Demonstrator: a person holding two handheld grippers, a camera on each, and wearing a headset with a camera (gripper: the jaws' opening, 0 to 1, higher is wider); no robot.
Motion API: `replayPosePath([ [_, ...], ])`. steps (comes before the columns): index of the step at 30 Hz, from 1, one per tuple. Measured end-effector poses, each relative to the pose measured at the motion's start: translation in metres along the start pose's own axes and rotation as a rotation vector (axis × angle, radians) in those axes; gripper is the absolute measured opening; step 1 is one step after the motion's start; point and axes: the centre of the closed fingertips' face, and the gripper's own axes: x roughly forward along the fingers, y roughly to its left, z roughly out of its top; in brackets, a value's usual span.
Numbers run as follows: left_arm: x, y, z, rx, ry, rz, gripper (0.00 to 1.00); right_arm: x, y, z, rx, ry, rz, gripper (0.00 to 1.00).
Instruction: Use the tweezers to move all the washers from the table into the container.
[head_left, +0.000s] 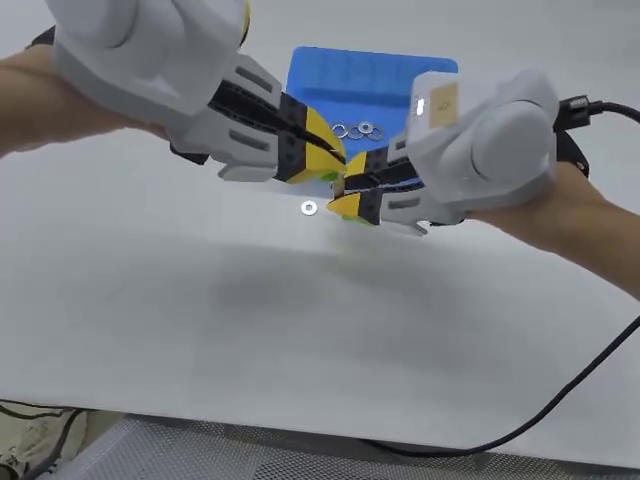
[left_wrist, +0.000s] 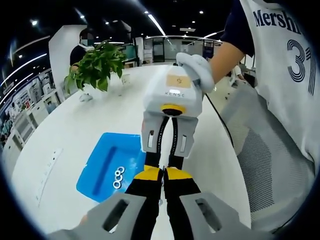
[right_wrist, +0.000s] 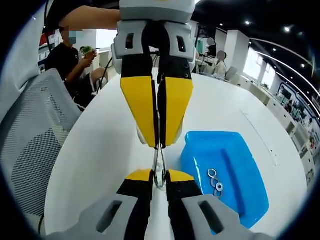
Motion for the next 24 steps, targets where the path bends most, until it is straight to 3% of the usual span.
replayPosePath([
  [21,0.0049,-0.0015,0.0033,-0.024,0.037,-0.024,0.05,-0.0011,-0.0009,-0.0035,0.042,0.006,0.002,0.09],
  [24,0.0041,-0.0041,0.0031,-0.003,0.046,-0.023,0.05,-0.0013,0.0002,-0.0028,0.043,0.005,-0.002,0.09],
])
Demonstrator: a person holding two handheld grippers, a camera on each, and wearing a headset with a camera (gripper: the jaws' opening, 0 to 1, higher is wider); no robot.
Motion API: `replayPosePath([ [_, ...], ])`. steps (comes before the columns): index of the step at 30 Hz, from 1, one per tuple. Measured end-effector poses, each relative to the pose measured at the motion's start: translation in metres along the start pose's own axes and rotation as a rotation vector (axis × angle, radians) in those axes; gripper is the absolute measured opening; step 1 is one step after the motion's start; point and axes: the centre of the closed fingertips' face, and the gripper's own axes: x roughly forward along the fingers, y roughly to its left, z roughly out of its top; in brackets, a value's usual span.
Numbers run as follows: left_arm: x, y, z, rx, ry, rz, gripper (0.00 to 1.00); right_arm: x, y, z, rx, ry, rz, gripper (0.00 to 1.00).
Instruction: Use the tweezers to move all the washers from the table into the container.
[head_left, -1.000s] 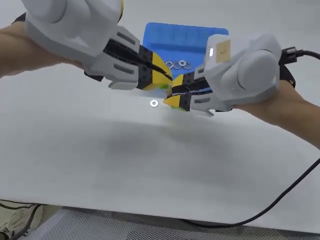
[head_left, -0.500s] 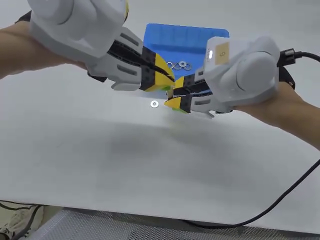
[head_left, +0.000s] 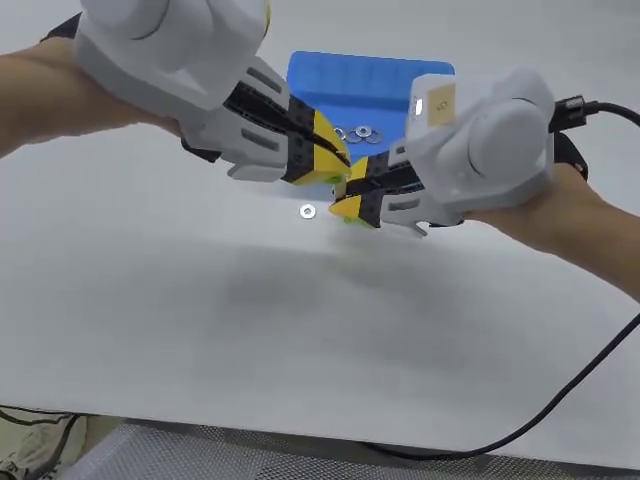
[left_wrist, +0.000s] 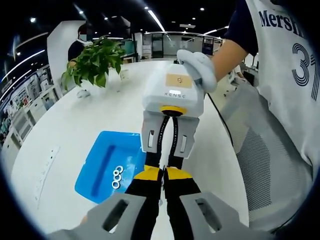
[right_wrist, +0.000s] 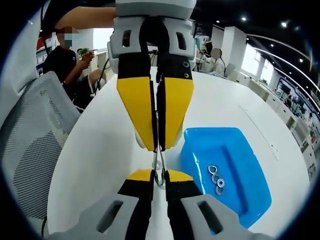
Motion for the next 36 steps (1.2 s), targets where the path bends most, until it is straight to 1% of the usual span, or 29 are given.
replayPosePath([
  [2,0.000,0.000,-0.002,0.005,0.008,-0.001,0.05,0.000,0.002,0.000,0.000,0.000,-0.001,0.09],
  [6,-0.004,-0.004,-0.003,-0.011,0.012,-0.011,0.05,-0.001,0.008,0.003,0.000,-0.003,0.004,0.09],
  [7,-0.005,-0.003,-0.005,-0.013,0.011,-0.012,0.05,-0.001,0.008,0.003,0.001,-0.005,0.004,0.09],
  [9,-0.007,-0.003,-0.004,-0.016,0.007,-0.010,0.05,-0.003,0.008,0.005,-0.001,-0.008,0.003,0.09],
  [13,-0.011,-0.002,0.001,-0.020,-0.001,-0.008,0.05,-0.008,0.008,0.010,-0.010,-0.012,-0.001,0.09],
  [17,-0.013,-0.002,0.003,-0.011,0.004,-0.005,0.05,-0.010,0.007,0.014,-0.015,-0.011,-0.005,0.10],
  [21,-0.019,-0.003,0.008,-0.006,0.004,-0.007,0.05,-0.015,0.009,0.019,-0.029,-0.012,-0.007,0.10],
  [24,-0.023,-0.005,0.014,0.006,0.005,-0.004,0.05,-0.020,0.009,0.025,-0.032,-0.021,-0.016,0.09],
  [29,-0.031,-0.005,0.024,0.032,0.010,0.002,0.05,-0.028,0.007,0.036,-0.055,-0.030,-0.031,0.09],
  [32,-0.037,-0.003,0.031,0.053,0.011,0.007,0.05,-0.034,0.003,0.044,-0.063,-0.043,-0.043,0.09],
  [34,-0.041,0.000,0.036,0.063,0.011,0.011,0.05,-0.035,-0.001,0.045,-0.070,-0.048,-0.050,0.09],
  [36,-0.044,0.004,0.039,0.074,0.009,0.016,0.05,-0.038,-0.005,0.050,-0.074,-0.058,-0.062,0.09],
])
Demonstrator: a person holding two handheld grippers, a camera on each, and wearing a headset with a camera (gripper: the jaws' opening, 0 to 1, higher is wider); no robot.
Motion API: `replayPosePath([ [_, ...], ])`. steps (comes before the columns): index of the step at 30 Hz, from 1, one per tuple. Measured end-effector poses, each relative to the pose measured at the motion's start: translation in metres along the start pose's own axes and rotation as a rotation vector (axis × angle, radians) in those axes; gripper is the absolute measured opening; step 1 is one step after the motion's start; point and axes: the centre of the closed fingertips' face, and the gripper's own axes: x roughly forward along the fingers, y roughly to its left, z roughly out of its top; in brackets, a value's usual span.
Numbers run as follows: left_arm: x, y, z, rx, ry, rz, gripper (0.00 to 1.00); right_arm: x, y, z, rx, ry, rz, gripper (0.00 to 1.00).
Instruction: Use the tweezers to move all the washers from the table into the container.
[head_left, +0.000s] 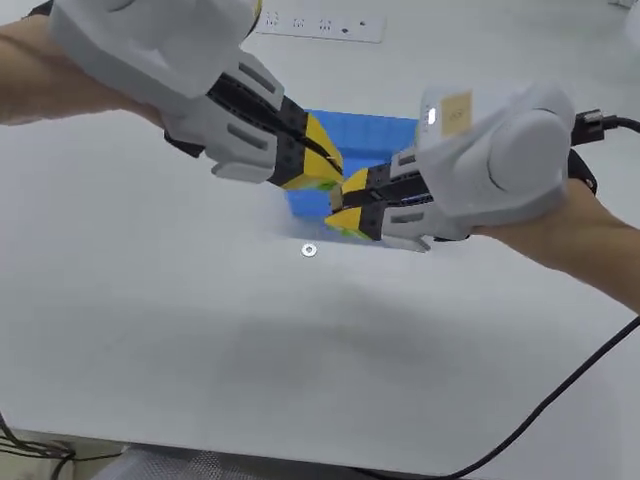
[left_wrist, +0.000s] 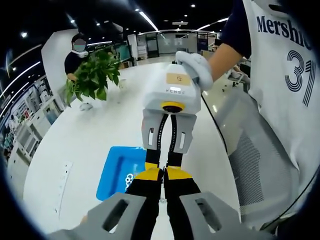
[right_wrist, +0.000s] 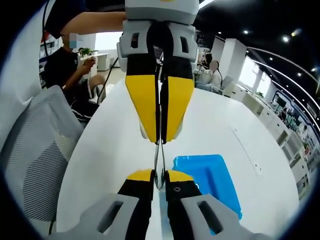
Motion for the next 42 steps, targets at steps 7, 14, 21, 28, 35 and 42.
replayPosePath([
  [7,-0.007,0.015,0.012,0.055,0.009,0.014,0.05,-0.006,-0.021,0.010,-0.020,-0.015,-0.038,0.09],
  [14,-0.002,0.040,0.014,0.080,0.011,0.014,0.05,-0.005,-0.050,0.004,-0.023,-0.014,-0.083,0.10],
  [21,0.007,0.058,0.010,0.102,0.018,0.009,0.05,-0.002,-0.068,-0.004,-0.025,-0.001,-0.090,0.09],
  [28,0.015,0.071,-0.003,0.086,0.019,0.005,0.05,0.006,-0.077,-0.016,-0.017,0.007,-0.081,0.09],
  [35,0.026,0.076,-0.014,0.063,0.018,-0.003,0.05,0.016,-0.079,-0.029,-0.012,0.020,-0.065,0.10],
  [42,0.038,0.079,-0.025,0.034,0.016,-0.011,0.05,0.024,-0.079,-0.044,0.006,0.032,-0.054,0.10],
])
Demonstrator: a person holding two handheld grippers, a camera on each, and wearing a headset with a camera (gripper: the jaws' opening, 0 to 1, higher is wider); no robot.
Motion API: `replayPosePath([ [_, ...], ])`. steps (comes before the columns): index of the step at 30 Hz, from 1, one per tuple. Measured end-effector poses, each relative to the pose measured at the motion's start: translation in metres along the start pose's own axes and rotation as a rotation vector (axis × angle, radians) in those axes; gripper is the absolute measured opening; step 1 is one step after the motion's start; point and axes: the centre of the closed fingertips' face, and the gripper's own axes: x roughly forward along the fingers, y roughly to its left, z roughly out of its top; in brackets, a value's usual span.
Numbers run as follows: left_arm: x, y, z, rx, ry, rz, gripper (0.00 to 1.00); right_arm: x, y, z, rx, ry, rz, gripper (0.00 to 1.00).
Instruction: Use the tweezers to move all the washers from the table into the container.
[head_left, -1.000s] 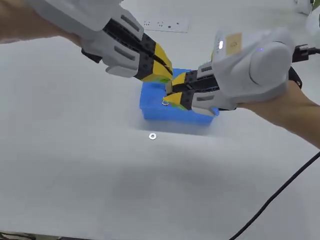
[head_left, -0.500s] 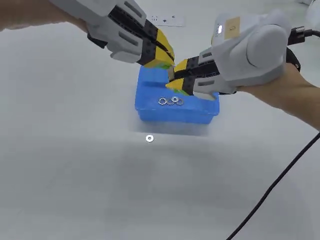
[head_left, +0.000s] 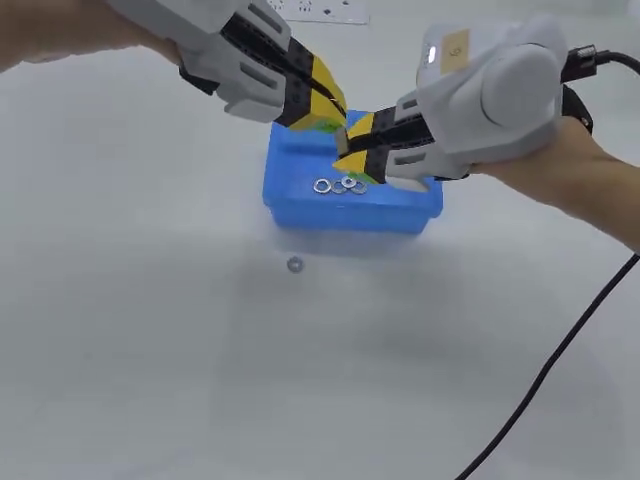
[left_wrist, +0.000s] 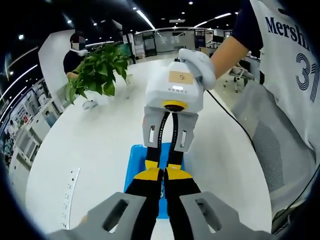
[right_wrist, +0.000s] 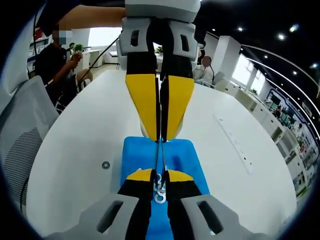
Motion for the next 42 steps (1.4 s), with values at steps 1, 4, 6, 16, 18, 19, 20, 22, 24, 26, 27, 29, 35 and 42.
replayPosePath([
  [1,0.001,0.000,-0.001,-0.001,0.003,-0.002,0.05,0.001,0.000,-0.001,0.003,0.000,0.000,0.10],
  [4,0.006,0.003,-0.007,-0.005,0.012,-0.006,0.05,0.007,-0.002,-0.006,0.016,0.000,0.002,0.10],
  [6,0.008,0.003,-0.010,-0.009,0.015,-0.009,0.05,0.009,-0.002,-0.009,0.020,0.002,0.004,0.10],
  [16,0.017,0.004,-0.017,-0.020,0.023,-0.025,0.05,0.015,-0.003,-0.022,0.038,0.008,0.012,0.10],
  [18,0.017,0.005,-0.016,-0.026,0.018,-0.023,0.05,0.014,-0.004,-0.021,0.045,0.001,0.009,0.10],
  [19,0.017,0.006,-0.016,-0.029,0.017,-0.024,0.05,0.013,-0.005,-0.021,0.050,-0.002,0.009,0.10],
  [20,0.016,0.006,-0.016,-0.028,0.017,-0.024,0.05,0.013,-0.005,-0.021,0.054,-0.004,0.008,0.10],
  [22,0.016,0.007,-0.016,-0.027,0.018,-0.024,0.05,0.013,-0.005,-0.021,0.050,-0.004,0.007,0.10],
  [24,0.016,0.006,-0.016,-0.027,0.018,-0.024,0.05,0.013,-0.004,-0.021,0.050,-0.003,0.007,0.10],
  [26,0.017,0.005,-0.016,-0.024,0.021,-0.026,0.05,0.013,-0.003,-0.022,0.060,0.004,0.011,0.11],
  [27,0.017,0.005,-0.016,-0.023,0.024,-0.024,0.05,0.012,-0.003,-0.022,0.068,0.003,0.011,0.11],
  [29,0.017,0.005,-0.016,-0.020,0.026,-0.022,0.05,0.012,-0.003,-0.023,0.074,0.004,0.009,0.11],
  [35,0.018,0.004,-0.016,-0.019,0.028,-0.025,0.05,0.010,-0.002,-0.031,0.086,0.023,0.020,0.11],
  [42,0.019,0.004,-0.014,-0.019,0.026,-0.025,0.05,0.004,-0.002,-0.031,0.119,0.006,0.014,0.12],
])
